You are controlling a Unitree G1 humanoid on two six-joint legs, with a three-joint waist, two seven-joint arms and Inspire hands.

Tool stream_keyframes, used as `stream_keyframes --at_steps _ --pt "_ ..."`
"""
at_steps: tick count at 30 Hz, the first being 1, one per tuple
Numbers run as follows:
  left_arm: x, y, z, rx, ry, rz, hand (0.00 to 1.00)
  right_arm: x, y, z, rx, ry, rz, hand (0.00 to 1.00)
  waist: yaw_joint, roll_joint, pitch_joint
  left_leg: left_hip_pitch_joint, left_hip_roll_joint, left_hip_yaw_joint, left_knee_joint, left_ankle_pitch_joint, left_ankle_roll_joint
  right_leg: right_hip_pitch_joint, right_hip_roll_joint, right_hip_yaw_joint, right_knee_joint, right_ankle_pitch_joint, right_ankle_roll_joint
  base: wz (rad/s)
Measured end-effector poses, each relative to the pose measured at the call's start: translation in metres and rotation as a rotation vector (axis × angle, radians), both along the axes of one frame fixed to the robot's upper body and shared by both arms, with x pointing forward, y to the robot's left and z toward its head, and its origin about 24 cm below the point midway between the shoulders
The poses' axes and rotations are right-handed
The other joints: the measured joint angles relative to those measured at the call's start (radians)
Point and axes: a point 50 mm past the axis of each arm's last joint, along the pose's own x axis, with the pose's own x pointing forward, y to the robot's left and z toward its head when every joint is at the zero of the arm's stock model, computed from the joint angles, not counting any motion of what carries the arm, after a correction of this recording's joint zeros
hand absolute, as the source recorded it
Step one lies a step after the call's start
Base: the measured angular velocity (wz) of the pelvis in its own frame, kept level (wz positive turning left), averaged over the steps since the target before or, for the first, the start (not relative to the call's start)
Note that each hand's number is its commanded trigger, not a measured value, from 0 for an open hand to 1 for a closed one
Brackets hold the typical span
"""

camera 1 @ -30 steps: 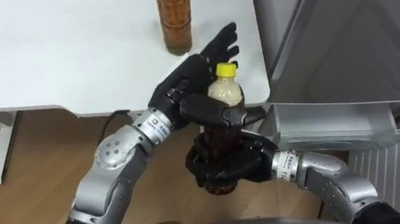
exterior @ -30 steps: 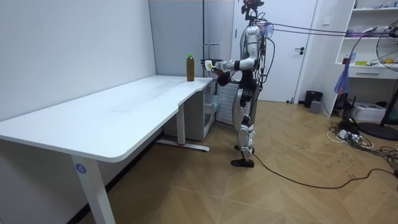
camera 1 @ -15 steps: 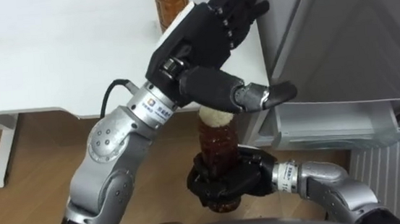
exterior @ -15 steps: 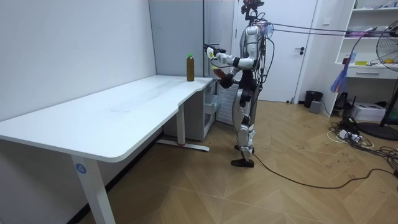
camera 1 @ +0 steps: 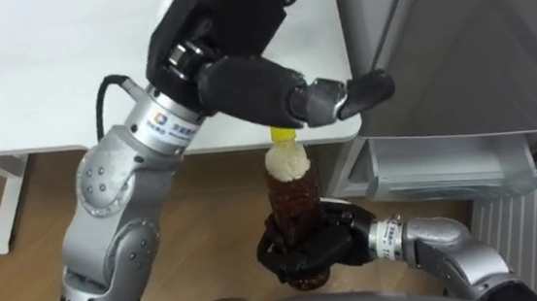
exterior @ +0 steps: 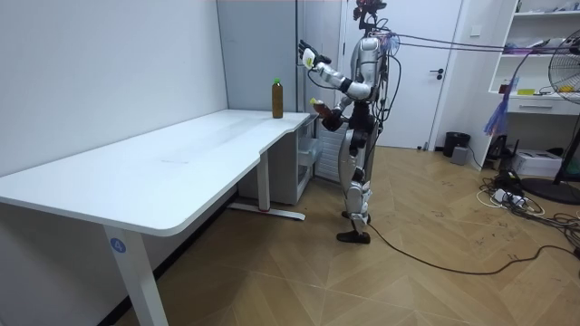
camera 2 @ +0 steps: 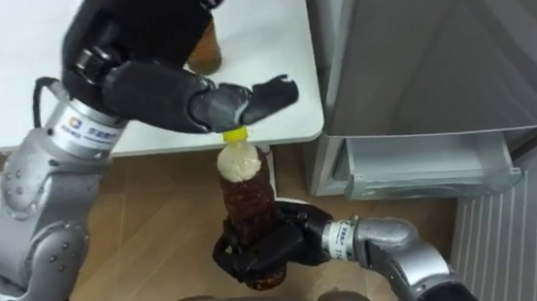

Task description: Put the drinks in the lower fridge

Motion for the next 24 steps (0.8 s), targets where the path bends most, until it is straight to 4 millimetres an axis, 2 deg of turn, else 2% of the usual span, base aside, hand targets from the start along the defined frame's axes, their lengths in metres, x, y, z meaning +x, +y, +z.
stream_keyframes --at_steps 2,4,8,9,12,18,24 --pt "-0.002 0.007 0.008 -0.014 -0.038 0.049 0.00 -0.002 -0.003 -0.001 -0.008 0.005 -0.013 1.00 0.007 0.002 0.0004 0.005 0.000 -0.001 0.001 0.000 0.000 0.002 0.000 -0.001 0.000 0.000 0.000 0.00" --pt "-0.001 0.017 0.014 -0.033 -0.072 0.124 0.00 -0.003 -0.006 -0.002 -0.016 0.005 -0.031 1.00 0.026 0.008 0.0042 0.016 0.001 0.003 -0.002 0.000 0.000 0.009 0.001 -0.001 -0.001 0.000 0.000 -0.04" --pt "-0.005 0.046 0.031 -0.085 -0.172 0.376 0.00 -0.010 -0.021 -0.004 -0.032 0.005 -0.122 1.00 0.064 0.023 0.0072 0.034 -0.001 -0.008 -0.021 0.000 0.000 0.026 0.002 -0.005 -0.002 -0.001 0.001 0.01" --pt "-0.007 0.051 0.033 -0.088 -0.187 0.423 0.00 -0.012 -0.024 -0.005 -0.036 0.007 -0.138 1.00 0.071 0.024 0.0060 0.037 -0.001 -0.009 -0.022 0.000 0.000 0.028 0.002 -0.004 -0.002 -0.002 0.002 -0.04" --pt "-0.014 0.084 0.043 -0.102 -0.273 0.740 0.00 -0.022 -0.035 -0.008 -0.056 0.005 -0.206 1.00 0.114 0.026 0.0035 0.049 -0.001 -0.017 -0.027 0.001 -0.002 0.034 0.004 -0.008 -0.002 -0.002 0.004 0.00" --pt "-0.033 0.125 0.053 -0.132 -0.385 1.204 0.00 -0.039 -0.039 -0.014 -0.068 0.034 -0.308 1.00 0.156 0.029 -0.0011 0.068 -0.010 -0.060 -0.025 0.001 -0.002 0.076 0.003 -0.032 -0.021 -0.002 0.004 0.14" --pt "-0.048 0.159 0.048 -0.244 -0.394 1.517 0.00 -0.040 -0.040 -0.015 -0.090 0.037 -0.359 1.00 0.199 0.034 -0.0060 0.102 -0.016 -0.080 -0.030 0.001 -0.002 0.114 0.003 -0.038 -0.038 -0.003 0.004 0.05"
